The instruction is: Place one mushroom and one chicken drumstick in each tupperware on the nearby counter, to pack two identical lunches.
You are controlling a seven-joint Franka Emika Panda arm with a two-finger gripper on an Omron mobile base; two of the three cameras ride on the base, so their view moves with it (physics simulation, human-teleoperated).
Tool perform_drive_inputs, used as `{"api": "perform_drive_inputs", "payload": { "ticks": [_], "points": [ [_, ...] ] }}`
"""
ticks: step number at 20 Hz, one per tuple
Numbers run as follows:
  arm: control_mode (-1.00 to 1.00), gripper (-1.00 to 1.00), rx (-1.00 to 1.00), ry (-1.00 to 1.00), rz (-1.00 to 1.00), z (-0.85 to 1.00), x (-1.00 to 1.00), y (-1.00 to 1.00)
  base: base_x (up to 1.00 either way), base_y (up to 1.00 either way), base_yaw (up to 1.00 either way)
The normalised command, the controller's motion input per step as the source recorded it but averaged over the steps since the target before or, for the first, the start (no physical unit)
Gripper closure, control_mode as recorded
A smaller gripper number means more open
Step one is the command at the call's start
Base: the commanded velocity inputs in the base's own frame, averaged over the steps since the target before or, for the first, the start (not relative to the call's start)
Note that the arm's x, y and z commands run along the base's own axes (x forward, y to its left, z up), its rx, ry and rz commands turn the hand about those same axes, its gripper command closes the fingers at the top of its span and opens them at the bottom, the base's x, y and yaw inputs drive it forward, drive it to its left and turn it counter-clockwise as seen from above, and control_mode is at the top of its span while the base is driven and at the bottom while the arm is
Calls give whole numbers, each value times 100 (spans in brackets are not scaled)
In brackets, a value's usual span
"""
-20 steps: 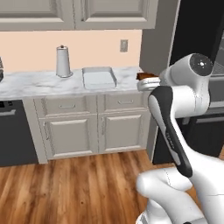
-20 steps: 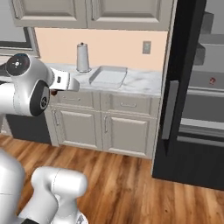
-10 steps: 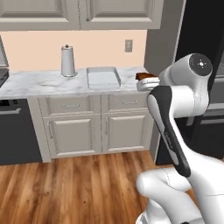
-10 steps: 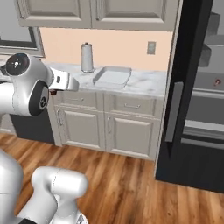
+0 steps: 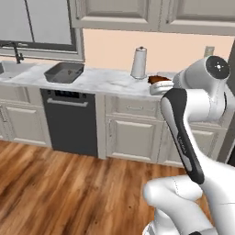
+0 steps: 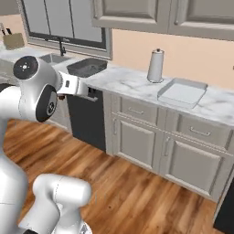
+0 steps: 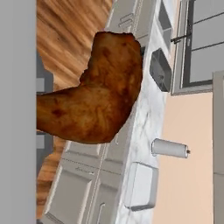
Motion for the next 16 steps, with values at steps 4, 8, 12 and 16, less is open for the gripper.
{"api": "perform_drive_inputs", "payload": {
  "ticks": [4, 8, 12, 16],
  "points": [
    [100, 100, 0, 0, 0, 0, 0, 0, 100, 74, 43],
    [100, 100, 0, 0, 0, 0, 0, 0, 100, 57, 24],
    [100, 100, 0, 0, 0, 0, 0, 0, 100, 34, 9],
    [100, 100, 0, 0, 0, 0, 0, 0, 100, 35, 0]
  ]
}}
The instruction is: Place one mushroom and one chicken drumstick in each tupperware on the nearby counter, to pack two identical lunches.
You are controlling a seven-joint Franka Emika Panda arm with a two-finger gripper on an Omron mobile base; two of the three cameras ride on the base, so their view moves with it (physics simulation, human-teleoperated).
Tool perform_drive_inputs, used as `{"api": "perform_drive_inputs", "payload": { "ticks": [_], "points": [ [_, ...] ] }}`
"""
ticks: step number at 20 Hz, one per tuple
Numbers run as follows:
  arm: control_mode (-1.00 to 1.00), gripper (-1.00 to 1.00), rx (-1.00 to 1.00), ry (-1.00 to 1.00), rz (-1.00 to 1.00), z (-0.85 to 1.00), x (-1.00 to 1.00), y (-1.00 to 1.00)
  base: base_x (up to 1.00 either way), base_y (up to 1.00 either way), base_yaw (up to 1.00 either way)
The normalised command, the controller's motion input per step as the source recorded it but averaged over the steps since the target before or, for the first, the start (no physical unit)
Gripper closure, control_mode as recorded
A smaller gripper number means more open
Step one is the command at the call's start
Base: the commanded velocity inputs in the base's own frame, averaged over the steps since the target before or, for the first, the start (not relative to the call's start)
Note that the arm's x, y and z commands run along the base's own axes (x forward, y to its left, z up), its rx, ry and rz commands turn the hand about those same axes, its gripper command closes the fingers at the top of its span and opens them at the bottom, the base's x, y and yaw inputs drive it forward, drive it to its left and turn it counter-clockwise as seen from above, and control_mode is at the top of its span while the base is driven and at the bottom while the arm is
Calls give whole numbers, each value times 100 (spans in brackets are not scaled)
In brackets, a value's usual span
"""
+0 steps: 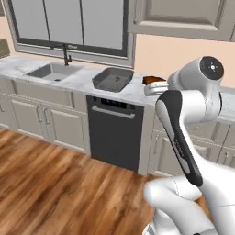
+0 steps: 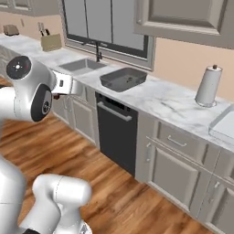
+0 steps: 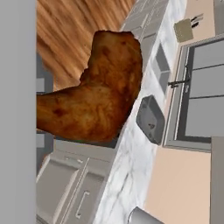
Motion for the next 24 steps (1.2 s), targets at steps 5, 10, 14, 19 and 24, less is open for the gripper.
{"api": "perform_drive_inputs", "payload": {
  "ticks": [5, 10, 14, 19, 24],
  "points": [
    [100, 100, 0, 0, 0, 0, 0, 0, 100, 32, -1],
    [100, 100, 0, 0, 0, 0, 0, 0, 92, 14, -26],
    [100, 100, 0, 0, 0, 0, 0, 0, 54, 18, -38],
    [100, 100, 0, 0, 0, 0, 0, 0, 66, 62, -41],
    [100, 100, 0, 0, 0, 0, 0, 0, 53, 76, -45]
  ]
}}
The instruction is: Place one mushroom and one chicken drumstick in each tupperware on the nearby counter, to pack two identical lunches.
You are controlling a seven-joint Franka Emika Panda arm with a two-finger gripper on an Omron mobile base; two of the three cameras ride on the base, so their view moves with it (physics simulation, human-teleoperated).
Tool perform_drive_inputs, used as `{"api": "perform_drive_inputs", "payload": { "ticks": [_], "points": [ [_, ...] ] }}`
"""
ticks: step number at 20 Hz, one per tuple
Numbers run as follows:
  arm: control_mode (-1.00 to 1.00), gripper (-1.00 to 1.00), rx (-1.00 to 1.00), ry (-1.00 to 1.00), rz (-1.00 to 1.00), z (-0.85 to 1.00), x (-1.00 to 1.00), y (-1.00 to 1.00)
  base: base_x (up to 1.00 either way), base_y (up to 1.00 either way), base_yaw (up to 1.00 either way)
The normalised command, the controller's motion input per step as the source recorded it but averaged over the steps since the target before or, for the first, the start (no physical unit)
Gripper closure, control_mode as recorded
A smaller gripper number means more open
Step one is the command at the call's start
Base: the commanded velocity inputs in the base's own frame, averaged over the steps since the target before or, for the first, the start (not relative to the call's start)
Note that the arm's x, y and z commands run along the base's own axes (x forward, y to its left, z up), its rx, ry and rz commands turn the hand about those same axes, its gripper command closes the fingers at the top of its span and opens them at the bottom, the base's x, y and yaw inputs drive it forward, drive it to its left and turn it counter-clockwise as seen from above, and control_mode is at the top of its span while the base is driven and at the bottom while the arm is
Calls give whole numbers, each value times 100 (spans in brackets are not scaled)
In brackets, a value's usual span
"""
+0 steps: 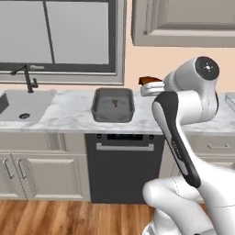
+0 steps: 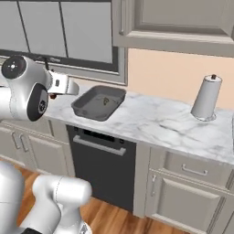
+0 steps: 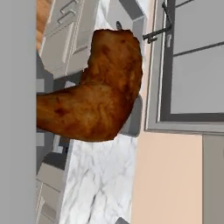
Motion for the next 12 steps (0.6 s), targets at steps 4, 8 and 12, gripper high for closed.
{"api": "perform_drive_inputs", "payload": {
  "ticks": [4, 8, 12],
  "points": [
    [100, 100, 0, 0, 0, 0, 0, 0, 51, 66, -41],
    [100, 100, 0, 0, 0, 0, 0, 0, 45, 54, -39],
    [100, 100, 0, 0, 0, 0, 0, 0, 45, 54, -34]
  ]
}}
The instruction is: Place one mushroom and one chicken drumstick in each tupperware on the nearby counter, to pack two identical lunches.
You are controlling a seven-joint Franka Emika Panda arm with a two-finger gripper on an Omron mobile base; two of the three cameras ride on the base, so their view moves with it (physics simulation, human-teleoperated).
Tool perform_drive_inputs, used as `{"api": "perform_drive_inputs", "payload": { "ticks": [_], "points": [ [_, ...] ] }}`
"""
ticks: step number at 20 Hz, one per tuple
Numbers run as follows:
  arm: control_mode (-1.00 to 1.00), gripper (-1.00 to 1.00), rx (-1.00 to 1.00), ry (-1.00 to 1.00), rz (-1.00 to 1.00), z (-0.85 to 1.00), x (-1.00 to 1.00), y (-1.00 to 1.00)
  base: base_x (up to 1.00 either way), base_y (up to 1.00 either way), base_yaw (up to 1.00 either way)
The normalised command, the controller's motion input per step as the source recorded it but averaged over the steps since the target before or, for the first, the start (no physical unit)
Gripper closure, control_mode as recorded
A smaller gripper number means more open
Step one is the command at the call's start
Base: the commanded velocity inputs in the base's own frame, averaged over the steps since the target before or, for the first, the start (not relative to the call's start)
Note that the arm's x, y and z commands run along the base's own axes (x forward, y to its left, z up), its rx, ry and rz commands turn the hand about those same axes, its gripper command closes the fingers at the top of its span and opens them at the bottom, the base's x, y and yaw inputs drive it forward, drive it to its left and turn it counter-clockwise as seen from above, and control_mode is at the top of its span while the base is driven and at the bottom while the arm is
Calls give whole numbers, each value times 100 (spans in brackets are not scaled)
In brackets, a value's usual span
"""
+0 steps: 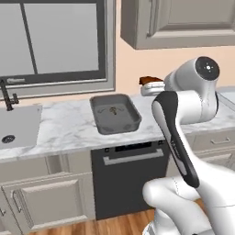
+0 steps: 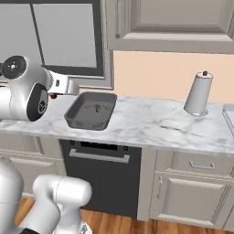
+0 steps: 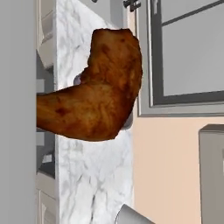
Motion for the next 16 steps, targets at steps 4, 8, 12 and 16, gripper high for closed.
{"api": "perform_drive_inputs", "payload": {
  "ticks": [4, 8, 12, 16],
  "points": [
    [100, 100, 0, 0, 0, 0, 0, 0, 80, 52, -12],
    [100, 100, 0, 0, 0, 0, 0, 0, 100, 18, 0],
    [100, 100, 0, 0, 0, 0, 0, 0, 77, 0, 0],
    [-100, 100, 0, 3, 0, -16, 0, 5, 14, 2, 0]
  ]
}}
